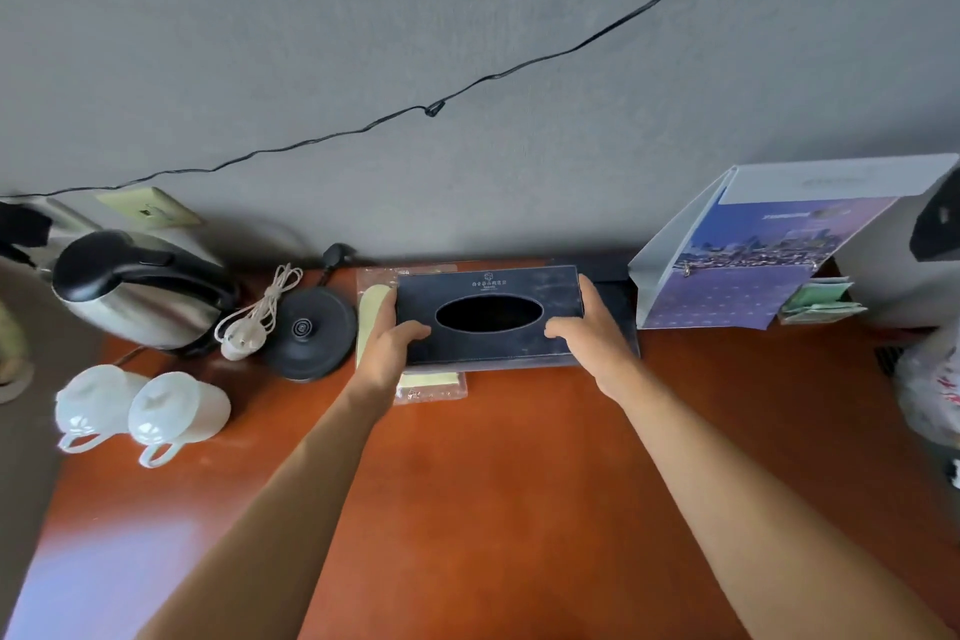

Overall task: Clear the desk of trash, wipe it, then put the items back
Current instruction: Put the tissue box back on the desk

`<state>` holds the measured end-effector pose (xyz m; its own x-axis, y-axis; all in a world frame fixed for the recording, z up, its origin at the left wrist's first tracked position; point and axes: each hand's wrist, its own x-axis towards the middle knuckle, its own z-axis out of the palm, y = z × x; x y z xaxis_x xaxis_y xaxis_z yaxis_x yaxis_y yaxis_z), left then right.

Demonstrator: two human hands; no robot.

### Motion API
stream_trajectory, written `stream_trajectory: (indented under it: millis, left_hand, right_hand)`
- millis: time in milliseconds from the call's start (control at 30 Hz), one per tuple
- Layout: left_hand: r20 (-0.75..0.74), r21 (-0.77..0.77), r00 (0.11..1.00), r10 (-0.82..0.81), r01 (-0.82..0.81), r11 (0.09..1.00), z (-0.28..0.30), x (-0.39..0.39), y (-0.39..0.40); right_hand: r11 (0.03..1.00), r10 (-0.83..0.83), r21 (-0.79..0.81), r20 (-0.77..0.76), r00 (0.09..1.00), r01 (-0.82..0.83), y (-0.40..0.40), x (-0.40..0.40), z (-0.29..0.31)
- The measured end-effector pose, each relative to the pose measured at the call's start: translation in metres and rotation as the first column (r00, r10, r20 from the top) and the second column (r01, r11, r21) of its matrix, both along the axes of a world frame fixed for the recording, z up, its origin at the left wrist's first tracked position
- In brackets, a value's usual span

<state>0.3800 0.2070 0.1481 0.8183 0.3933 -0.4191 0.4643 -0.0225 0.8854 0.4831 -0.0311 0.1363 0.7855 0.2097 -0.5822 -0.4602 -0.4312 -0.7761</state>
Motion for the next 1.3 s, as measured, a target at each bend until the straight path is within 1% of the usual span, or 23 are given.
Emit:
stream_trajectory:
  millis: [67,133,233,400,567,700,767,800,833,867,900,933,1067,1133,1167,1200,1233,1267,1300]
  left_hand:
    - [0.004,-0.07,0.999,0.047,-0.047,0.996,-0.008,0.018,0.006]
    - [-0.011,-0.097,0.997,0.083,-0.083,0.992,-0.014,0.03,0.012]
    - [-0.022,-0.13,0.996,0.088,-0.09,0.987,-0.024,0.041,0.025]
    - [-0.069,-0.135,0.989,0.13,-0.138,0.981,-0.037,0.051,0.043]
    - [-0.078,-0.101,0.989,0.126,-0.134,0.986,-0.047,0.056,0.052]
    - [-0.058,-0.09,0.994,0.097,-0.102,0.991,-0.051,0.067,0.047]
    - [-0.058,-0.064,0.994,0.09,-0.093,0.994,-0.052,0.068,0.044]
    - [-0.061,-0.036,0.994,0.091,-0.093,0.995,-0.053,0.068,0.044]
    - [-0.062,-0.01,0.994,0.087,-0.088,0.996,-0.055,0.069,0.045]
    - [-0.067,0.01,0.994,0.084,-0.083,0.996,-0.056,0.069,0.045]
    - [-0.073,0.032,0.994,0.081,-0.079,0.996,-0.056,0.069,0.045]
    - [-0.084,0.06,0.993,0.084,-0.079,0.995,-0.055,0.07,0.044]
    - [-0.132,0.151,0.987,0.087,-0.066,0.986,-0.055,0.069,0.042]
    - [-0.145,0.223,0.988,0.059,-0.026,0.975,-0.054,0.068,0.042]
    - [-0.147,0.306,0.989,0.023,0.023,0.952,-0.053,0.068,0.041]
    - [-0.142,0.41,0.989,-0.03,0.086,0.908,-0.052,0.068,0.039]
    - [-0.131,0.523,0.986,-0.101,0.155,0.838,-0.052,0.069,0.036]
    - [-0.13,0.636,0.974,-0.187,0.227,0.738,-0.052,0.07,0.032]
    - [-0.161,0.736,0.949,-0.272,0.299,0.607,-0.052,0.07,0.027]
  right_hand:
    - [1.0,0.014,-0.001,-0.009,1.0,-0.014,0.008,0.016,-0.007]
    - [0.999,0.034,0.007,-0.008,0.999,-0.034,0.014,0.027,-0.009]
    - [0.998,0.058,-0.003,0.001,0.998,-0.058,0.023,0.043,-0.018]
    - [0.997,0.081,-0.012,0.006,0.997,-0.081,0.039,0.057,-0.032]
    - [0.993,0.105,-0.045,0.008,0.994,-0.105,0.049,0.059,-0.039]
    - [0.994,0.07,-0.091,0.034,0.997,-0.067,0.043,0.066,-0.042]
    - [0.99,0.028,-0.143,0.098,0.995,-0.014,0.035,0.064,-0.039]
    - [0.977,0.014,-0.214,0.166,0.986,0.022,0.031,0.06,-0.04]
    - [0.941,0.046,-0.336,0.238,0.97,0.038,0.026,0.057,-0.043]
    - [0.876,0.124,-0.482,0.281,0.952,0.029,0.02,0.052,-0.051]
    - [0.801,0.207,-0.598,0.282,0.937,0.003,0.013,0.045,-0.059]
    - [0.745,0.266,-0.667,0.272,0.925,-0.018,0.007,0.038,-0.069]
    - [0.65,0.368,-0.76,0.279,0.887,-0.031,-0.011,0.012,-0.089]
    - [0.605,0.362,-0.796,0.262,0.894,-0.012,-0.015,0.002,-0.092]
    - [0.588,0.338,-0.809,0.248,0.908,0.002,-0.015,-0.003,-0.092]
    - [0.57,0.314,-0.822,0.232,0.921,0.014,-0.013,-0.006,-0.093]
    - [0.546,0.291,-0.838,0.213,0.933,0.02,-0.012,-0.009,-0.094]
    - [0.523,0.263,-0.852,0.187,0.946,0.023,-0.01,-0.011,-0.095]
    - [0.509,0.223,-0.86,0.159,0.962,0.025,-0.008,-0.012,-0.095]
